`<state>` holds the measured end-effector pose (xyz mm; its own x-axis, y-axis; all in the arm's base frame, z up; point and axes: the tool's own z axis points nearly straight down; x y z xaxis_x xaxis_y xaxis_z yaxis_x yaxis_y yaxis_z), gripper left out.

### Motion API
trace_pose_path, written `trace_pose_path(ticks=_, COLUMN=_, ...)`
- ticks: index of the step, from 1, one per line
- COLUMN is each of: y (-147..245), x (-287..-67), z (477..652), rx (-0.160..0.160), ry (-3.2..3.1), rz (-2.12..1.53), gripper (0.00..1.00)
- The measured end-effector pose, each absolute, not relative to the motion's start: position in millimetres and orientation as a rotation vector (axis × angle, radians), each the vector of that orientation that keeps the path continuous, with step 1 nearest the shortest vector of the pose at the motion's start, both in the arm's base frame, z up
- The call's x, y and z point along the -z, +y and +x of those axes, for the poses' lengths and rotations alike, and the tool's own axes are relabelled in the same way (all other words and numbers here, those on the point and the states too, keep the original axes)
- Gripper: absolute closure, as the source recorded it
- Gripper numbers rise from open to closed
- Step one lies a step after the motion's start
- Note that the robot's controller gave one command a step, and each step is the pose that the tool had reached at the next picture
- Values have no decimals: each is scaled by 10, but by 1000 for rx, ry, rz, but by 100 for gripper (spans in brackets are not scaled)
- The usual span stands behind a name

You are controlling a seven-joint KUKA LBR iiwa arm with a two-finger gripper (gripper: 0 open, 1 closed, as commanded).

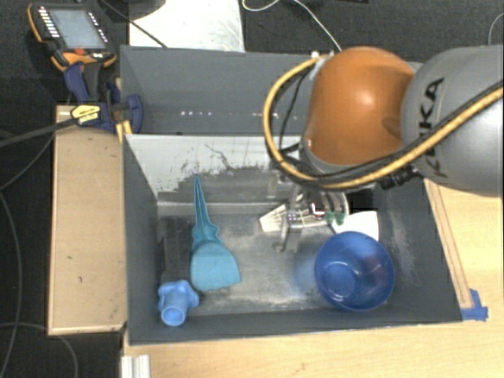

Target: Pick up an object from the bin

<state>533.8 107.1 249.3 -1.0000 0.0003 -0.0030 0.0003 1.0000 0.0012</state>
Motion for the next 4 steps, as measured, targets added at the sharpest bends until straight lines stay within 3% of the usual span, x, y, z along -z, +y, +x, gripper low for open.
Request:
trace_pose_path(ticks=1, y=723, x=-2106, z=5567, rx=-1, ry=3134, rz=-243, gripper=0)
trace_pose_path(ticks=2, y=584, x=-1903, z=5267, rx=-3, ry=3139, rz=3, gripper=0)
trace_pose_path(ticks=3, y=-52, x=-1963, z=5178, rx=3, ry=3130, rz=-292, gripper=0)
trace_pose_path(ticks=4, y=114, x=-1821, z=5350, rx=-4, ry=3135, rz=-2, gripper=0)
